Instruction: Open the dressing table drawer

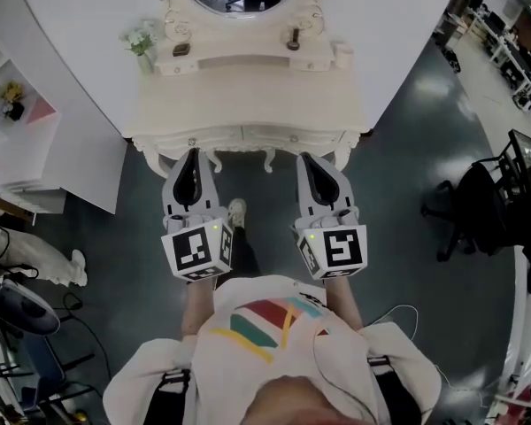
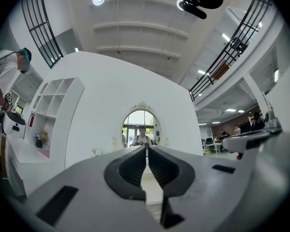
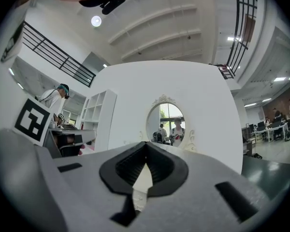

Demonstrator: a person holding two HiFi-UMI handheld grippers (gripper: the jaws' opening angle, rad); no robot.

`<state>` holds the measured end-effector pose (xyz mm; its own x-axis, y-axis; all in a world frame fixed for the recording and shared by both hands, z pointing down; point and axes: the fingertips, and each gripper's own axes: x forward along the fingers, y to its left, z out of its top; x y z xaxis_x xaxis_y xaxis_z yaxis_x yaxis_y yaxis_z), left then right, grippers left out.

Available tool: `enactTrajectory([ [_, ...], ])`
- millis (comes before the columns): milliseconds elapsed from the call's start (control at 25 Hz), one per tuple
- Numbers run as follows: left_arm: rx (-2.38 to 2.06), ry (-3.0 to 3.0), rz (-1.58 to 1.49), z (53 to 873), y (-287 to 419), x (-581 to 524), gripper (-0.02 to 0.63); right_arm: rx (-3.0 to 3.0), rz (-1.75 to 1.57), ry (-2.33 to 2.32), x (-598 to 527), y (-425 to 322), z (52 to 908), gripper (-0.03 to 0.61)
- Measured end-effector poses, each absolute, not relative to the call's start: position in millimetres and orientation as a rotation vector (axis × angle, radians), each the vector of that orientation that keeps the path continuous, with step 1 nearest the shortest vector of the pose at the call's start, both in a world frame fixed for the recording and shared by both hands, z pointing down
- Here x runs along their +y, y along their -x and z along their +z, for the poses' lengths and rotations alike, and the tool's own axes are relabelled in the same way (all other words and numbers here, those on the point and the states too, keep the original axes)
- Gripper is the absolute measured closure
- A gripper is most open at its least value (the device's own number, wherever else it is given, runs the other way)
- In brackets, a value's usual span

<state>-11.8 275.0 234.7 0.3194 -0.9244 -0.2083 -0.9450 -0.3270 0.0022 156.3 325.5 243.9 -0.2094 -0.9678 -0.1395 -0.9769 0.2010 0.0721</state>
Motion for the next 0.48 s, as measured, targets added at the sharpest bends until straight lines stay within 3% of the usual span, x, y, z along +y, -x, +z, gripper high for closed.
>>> enactTrajectory([
  [480,1.728,2.524,0.216,254.0,-4.8,151.4,0.600,2.415,0.198,2.014,205.5,-159.6,261.9,0.578],
])
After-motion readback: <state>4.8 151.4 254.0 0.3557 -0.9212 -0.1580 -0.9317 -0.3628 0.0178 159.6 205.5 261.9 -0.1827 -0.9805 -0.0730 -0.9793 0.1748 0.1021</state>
